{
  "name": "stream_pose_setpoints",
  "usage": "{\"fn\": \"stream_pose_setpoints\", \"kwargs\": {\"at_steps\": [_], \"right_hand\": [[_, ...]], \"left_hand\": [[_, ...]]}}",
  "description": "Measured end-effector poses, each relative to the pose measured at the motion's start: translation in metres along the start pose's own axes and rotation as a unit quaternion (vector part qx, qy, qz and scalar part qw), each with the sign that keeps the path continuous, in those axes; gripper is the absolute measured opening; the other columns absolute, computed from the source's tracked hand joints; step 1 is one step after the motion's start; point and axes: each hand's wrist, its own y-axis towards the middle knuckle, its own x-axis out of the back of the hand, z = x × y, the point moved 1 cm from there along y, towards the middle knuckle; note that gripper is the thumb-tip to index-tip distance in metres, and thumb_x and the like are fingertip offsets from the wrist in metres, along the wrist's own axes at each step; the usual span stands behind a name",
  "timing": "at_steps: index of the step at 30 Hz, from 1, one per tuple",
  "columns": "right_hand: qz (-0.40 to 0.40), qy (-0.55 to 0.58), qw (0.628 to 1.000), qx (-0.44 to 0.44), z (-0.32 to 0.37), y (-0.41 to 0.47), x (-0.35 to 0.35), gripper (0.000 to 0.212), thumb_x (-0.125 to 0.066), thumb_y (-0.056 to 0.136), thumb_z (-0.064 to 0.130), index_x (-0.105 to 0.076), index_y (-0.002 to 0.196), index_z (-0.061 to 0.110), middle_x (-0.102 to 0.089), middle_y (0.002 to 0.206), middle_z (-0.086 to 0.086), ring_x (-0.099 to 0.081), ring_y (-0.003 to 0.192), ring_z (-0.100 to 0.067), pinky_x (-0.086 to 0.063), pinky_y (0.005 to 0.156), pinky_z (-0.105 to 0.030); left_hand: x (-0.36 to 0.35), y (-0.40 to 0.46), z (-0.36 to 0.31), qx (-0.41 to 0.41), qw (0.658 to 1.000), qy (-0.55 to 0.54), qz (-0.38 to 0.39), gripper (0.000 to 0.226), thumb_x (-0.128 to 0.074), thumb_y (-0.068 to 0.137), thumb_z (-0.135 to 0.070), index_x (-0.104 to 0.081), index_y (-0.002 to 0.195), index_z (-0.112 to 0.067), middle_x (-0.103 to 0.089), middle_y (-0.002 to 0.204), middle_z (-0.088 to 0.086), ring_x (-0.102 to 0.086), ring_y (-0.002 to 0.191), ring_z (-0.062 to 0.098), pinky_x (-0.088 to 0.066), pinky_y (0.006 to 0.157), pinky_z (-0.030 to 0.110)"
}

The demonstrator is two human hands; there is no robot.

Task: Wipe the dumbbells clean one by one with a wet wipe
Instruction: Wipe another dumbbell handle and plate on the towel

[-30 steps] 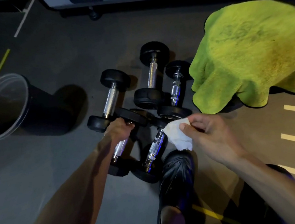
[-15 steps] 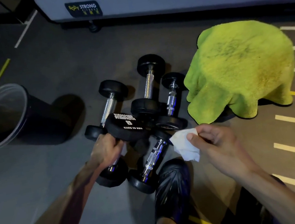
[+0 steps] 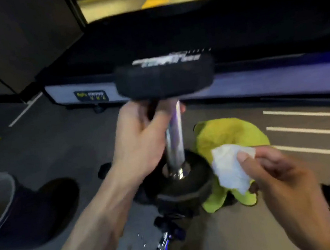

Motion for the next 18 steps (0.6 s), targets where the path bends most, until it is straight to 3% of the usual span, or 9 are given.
{"fn": "stream_pose_setpoints", "kwargs": {"at_steps": [4,8,10,13,16,18], "right_hand": [[-0.097,0.046,0.994,0.036,0.025,0.019,0.032,0.013,-0.073,0.092,0.014,-0.075,0.079,0.016,-0.067,0.055,0.008,-0.053,0.047,-0.001,-0.042,0.045,-0.008],[-0.146,0.046,0.987,0.041,0.021,0.031,0.053,0.015,-0.073,0.093,0.014,-0.076,0.079,0.016,-0.064,0.057,0.007,-0.05,0.05,-0.003,-0.043,0.048,-0.01],[-0.149,0.036,0.988,0.035,0.016,0.036,0.06,0.01,-0.074,0.092,0.017,-0.077,0.083,0.017,-0.064,0.058,0.006,-0.051,0.049,-0.003,-0.041,0.048,-0.008],[-0.14,0.02,0.989,0.037,0.008,0.043,0.065,0.007,-0.074,0.091,0.023,-0.078,0.088,0.019,-0.068,0.059,0.007,-0.055,0.052,0.0,-0.041,0.051,-0.007],[-0.129,0.004,0.991,0.043,0.001,0.049,0.067,0.005,-0.074,0.093,0.019,-0.078,0.092,0.019,-0.072,0.069,0.004,-0.061,0.06,-0.003,-0.047,0.058,-0.011],[-0.106,0.022,0.993,0.053,0.001,0.05,0.064,0.011,-0.072,0.094,0.013,-0.079,0.093,0.021,-0.077,0.077,0.006,-0.066,0.065,-0.003,-0.052,0.062,-0.016]], "left_hand": [[-0.055,0.054,-0.028,-0.055,0.997,-0.054,-0.001,0.022,-0.064,0.094,-0.031,-0.073,0.075,-0.027,-0.079,0.078,-0.002,-0.074,0.079,0.018,-0.055,0.076,0.032],[-0.094,0.069,-0.014,-0.047,0.997,-0.062,0.004,0.018,-0.066,0.093,-0.026,-0.075,0.077,-0.026,-0.079,0.079,0.001,-0.074,0.081,0.017,-0.056,0.08,0.035],[-0.11,0.066,0.009,-0.014,0.999,-0.045,0.016,0.018,-0.07,0.09,-0.036,-0.077,0.078,-0.025,-0.079,0.083,0.009,-0.075,0.081,0.026,-0.058,0.08,0.045],[-0.122,0.062,0.029,0.032,0.999,-0.024,0.015,0.044,-0.072,0.083,-0.056,-0.078,0.091,-0.013,-0.077,0.092,0.02,-0.075,0.086,0.039,-0.057,0.085,0.06],[-0.123,0.059,0.03,0.024,0.999,-0.024,0.027,0.018,-0.074,0.087,-0.038,-0.078,0.093,-0.021,-0.082,0.093,0.002,-0.078,0.094,0.021,-0.059,0.092,0.048],[-0.121,0.058,0.033,0.02,0.999,-0.019,0.027,0.02,-0.077,0.086,-0.039,-0.077,0.092,-0.019,-0.08,0.096,0.015,-0.074,0.09,0.021,-0.058,0.093,0.057]]}}
